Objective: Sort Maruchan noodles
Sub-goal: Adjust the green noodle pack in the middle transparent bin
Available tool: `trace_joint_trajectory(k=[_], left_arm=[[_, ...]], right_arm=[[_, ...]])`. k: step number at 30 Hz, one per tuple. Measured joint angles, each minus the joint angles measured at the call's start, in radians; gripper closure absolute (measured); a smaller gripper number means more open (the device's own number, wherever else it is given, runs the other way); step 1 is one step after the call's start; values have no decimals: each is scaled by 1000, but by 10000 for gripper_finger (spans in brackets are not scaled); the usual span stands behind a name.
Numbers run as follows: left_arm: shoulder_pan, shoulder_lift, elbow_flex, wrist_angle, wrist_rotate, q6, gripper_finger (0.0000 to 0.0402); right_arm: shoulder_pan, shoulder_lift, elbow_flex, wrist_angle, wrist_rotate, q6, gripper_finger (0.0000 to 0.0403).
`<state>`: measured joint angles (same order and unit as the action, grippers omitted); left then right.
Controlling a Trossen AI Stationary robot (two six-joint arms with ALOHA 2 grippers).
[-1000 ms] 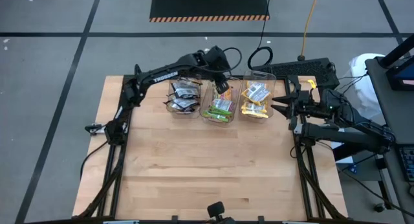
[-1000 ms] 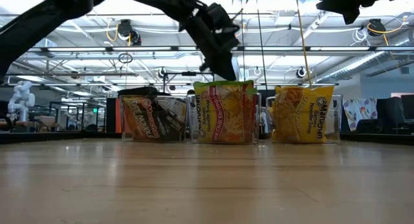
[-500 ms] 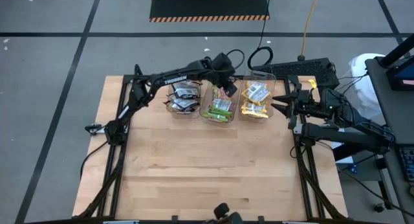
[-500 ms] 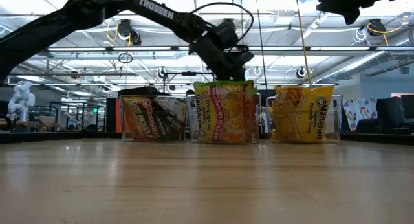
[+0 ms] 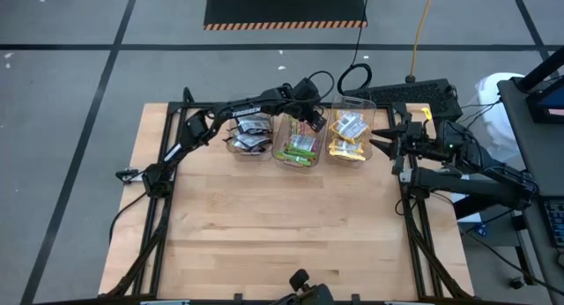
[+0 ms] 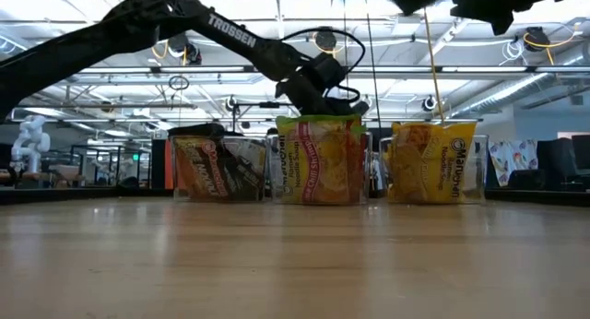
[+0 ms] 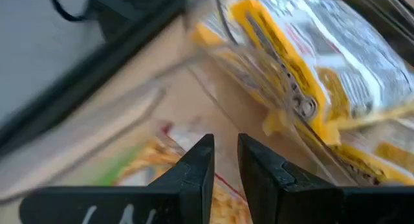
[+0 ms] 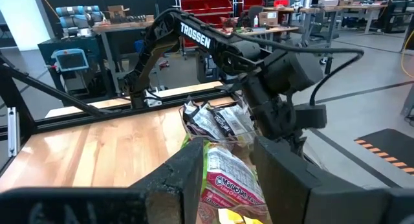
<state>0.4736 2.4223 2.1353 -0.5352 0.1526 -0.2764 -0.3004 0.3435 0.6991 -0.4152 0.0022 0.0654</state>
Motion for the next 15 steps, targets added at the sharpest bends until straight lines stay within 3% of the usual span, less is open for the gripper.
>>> trace_joint_trajectory(k=[4,12,15], left_arm=[[3,-2,0,-1,-79,-25,327],[3,-2,0,-14,-74,-287,328],[-11,-2,0,-16,-69,-314,328]], right_arm=[[0,0,0,0,0,1,271],[0,0,0,1,1,1,271],[0,0,0,7,1,1,271]])
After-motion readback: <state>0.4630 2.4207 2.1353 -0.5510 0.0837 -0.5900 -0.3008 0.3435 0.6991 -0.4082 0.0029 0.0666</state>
